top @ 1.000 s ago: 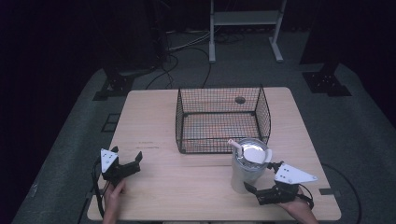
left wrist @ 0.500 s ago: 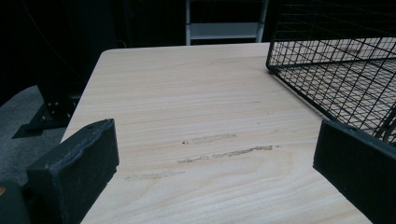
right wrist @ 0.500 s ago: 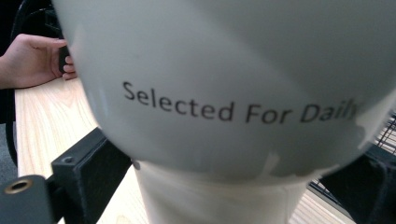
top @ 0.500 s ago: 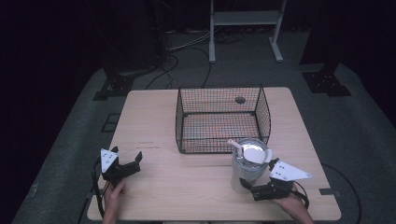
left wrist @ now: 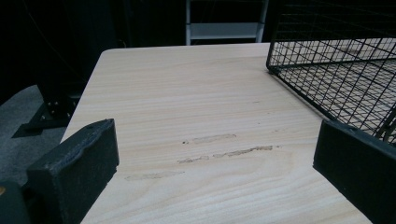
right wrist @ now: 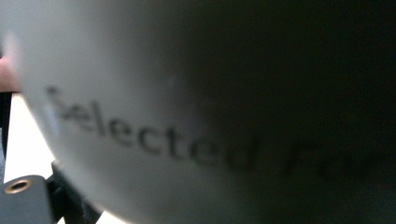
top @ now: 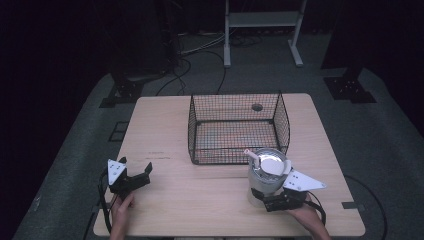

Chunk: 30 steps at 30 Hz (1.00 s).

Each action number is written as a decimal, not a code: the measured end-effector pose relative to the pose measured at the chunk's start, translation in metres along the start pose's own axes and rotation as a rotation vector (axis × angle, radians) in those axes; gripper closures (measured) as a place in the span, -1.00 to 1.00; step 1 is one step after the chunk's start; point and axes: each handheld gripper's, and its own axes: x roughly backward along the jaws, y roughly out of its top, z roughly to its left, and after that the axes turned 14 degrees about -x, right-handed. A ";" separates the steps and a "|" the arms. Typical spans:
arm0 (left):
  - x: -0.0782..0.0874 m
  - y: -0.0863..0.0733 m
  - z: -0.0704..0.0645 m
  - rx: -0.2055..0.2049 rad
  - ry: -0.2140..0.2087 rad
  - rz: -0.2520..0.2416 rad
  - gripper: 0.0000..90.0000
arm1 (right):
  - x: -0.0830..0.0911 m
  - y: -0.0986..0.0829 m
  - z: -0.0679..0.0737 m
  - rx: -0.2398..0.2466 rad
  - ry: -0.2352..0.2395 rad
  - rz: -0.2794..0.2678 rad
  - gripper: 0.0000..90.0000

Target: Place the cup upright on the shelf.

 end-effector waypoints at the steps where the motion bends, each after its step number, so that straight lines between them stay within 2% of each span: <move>1: 0.000 0.000 0.000 0.000 0.000 0.000 -1.00 | 0.000 0.000 0.000 0.003 -0.001 -0.004 -0.85; 12: 0.000 0.000 0.000 0.000 0.000 0.000 -1.00 | -0.001 -0.002 -0.001 0.011 0.011 -0.036 -0.83; 23: 0.000 0.000 0.000 0.003 -0.002 -0.003 -1.00 | 0.000 -0.002 -0.001 0.005 0.013 -0.044 -0.83; 27: 0.000 0.000 0.000 0.002 -0.003 -0.003 -1.00 | 0.002 -0.002 -0.001 -0.018 0.038 -0.048 -0.83; 30: 0.000 0.000 0.000 0.002 -0.003 -0.003 -1.00 | 0.005 0.001 -0.001 -0.020 0.045 -0.073 -0.83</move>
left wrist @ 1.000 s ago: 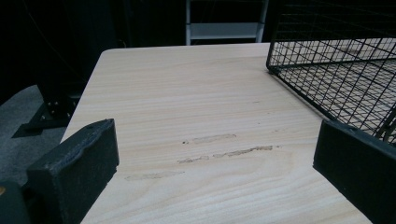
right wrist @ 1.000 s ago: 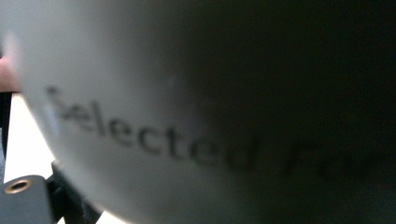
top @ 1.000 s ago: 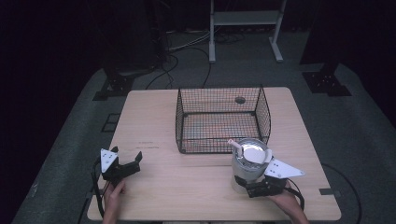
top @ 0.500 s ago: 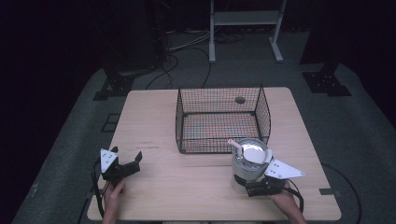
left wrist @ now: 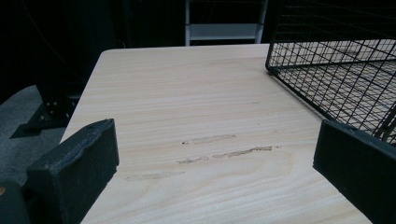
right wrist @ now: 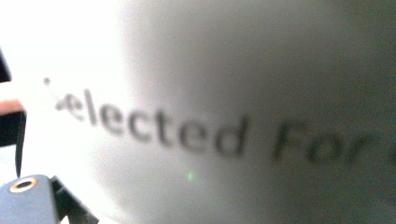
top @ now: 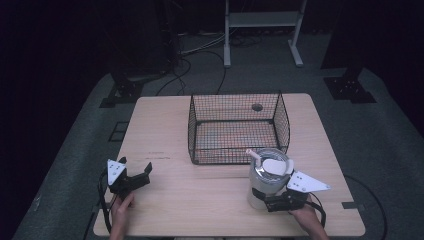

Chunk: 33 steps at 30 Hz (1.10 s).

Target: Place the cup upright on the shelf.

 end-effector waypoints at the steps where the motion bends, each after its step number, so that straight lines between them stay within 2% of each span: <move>1: 0.000 0.000 0.000 0.000 0.000 0.000 -1.00 | 0.001 0.001 0.000 -0.007 -0.001 -0.005 -0.83; 6: 0.000 0.000 0.000 0.002 0.000 0.000 -1.00 | 0.004 0.013 0.001 -0.004 0.004 -0.018 -0.83; 10: 0.000 0.000 0.000 0.004 0.000 -0.001 -1.00 | 0.004 0.022 0.001 -0.009 0.028 -0.022 -0.83; 17: 0.000 0.000 0.001 0.007 0.000 0.000 -1.00 | -0.002 0.043 0.002 0.025 0.024 0.005 -0.83; 25: 0.000 0.000 0.001 0.011 0.001 0.001 -1.00 | -0.008 0.061 0.006 0.033 0.042 0.001 -0.83; 31: 0.000 0.000 0.001 0.009 0.000 0.003 -1.00 | -0.013 0.076 0.006 0.012 0.055 -0.004 -0.83; 33: 0.000 0.000 0.001 0.010 0.000 0.002 -1.00 | -0.017 0.086 0.007 0.034 0.048 -0.003 -0.83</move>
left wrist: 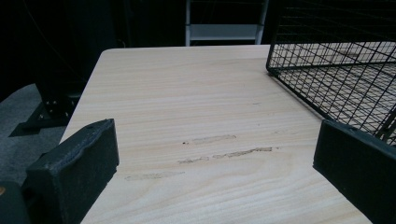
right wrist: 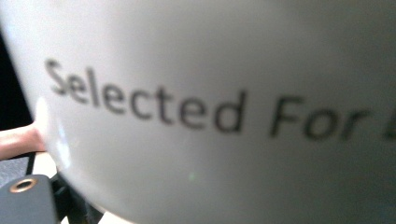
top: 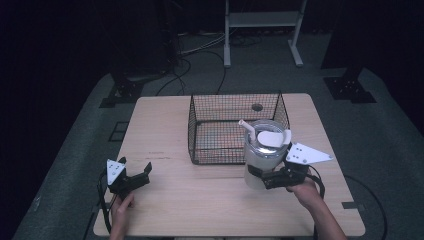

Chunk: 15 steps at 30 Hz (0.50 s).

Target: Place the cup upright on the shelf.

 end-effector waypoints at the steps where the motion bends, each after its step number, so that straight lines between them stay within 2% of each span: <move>1: 0.000 0.000 0.000 0.000 0.000 0.000 -1.00 | -0.001 0.002 0.000 0.001 -0.002 0.001 -0.83; 5: 0.000 0.000 0.000 0.000 -0.001 -0.002 -1.00 | -0.008 0.015 0.000 -0.007 0.020 -0.006 -0.83; 12: 0.000 0.000 0.000 0.001 -0.001 -0.005 -1.00 | -0.019 0.035 -0.001 0.008 0.015 -0.007 -0.83; 15: 0.000 0.000 0.000 -0.001 0.000 -0.005 -1.00 | -0.025 0.045 -0.004 -0.003 0.020 -0.018 -0.83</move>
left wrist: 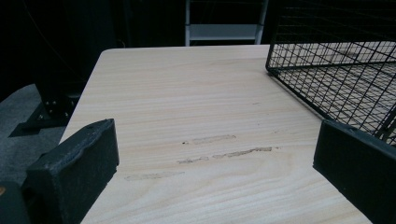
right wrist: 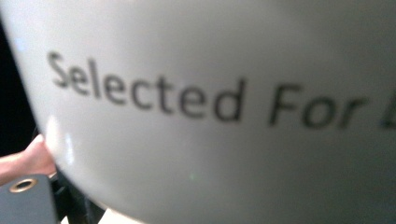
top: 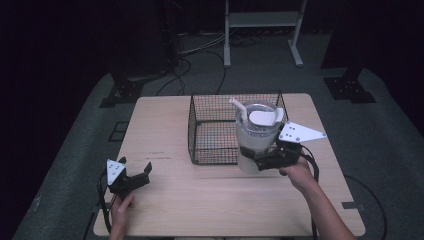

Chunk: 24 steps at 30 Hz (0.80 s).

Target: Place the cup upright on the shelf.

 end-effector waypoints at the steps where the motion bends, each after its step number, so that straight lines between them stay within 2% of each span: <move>1: 0.000 0.000 0.000 0.000 0.000 0.000 -1.00 | -0.002 0.003 -0.001 -0.007 0.000 0.002 -0.83; 7: 0.000 0.000 0.000 -0.001 0.000 0.001 -1.00 | -0.017 0.020 -0.009 -0.018 -0.001 -0.003 -0.83; 13: 0.000 0.000 0.001 0.009 -0.001 -0.002 -1.00 | -0.036 0.033 -0.017 0.010 -0.019 0.010 -0.83; 24: 0.000 -0.001 0.002 0.014 -0.005 -0.007 -1.00 | -0.079 0.052 -0.029 0.030 -0.008 0.037 -0.83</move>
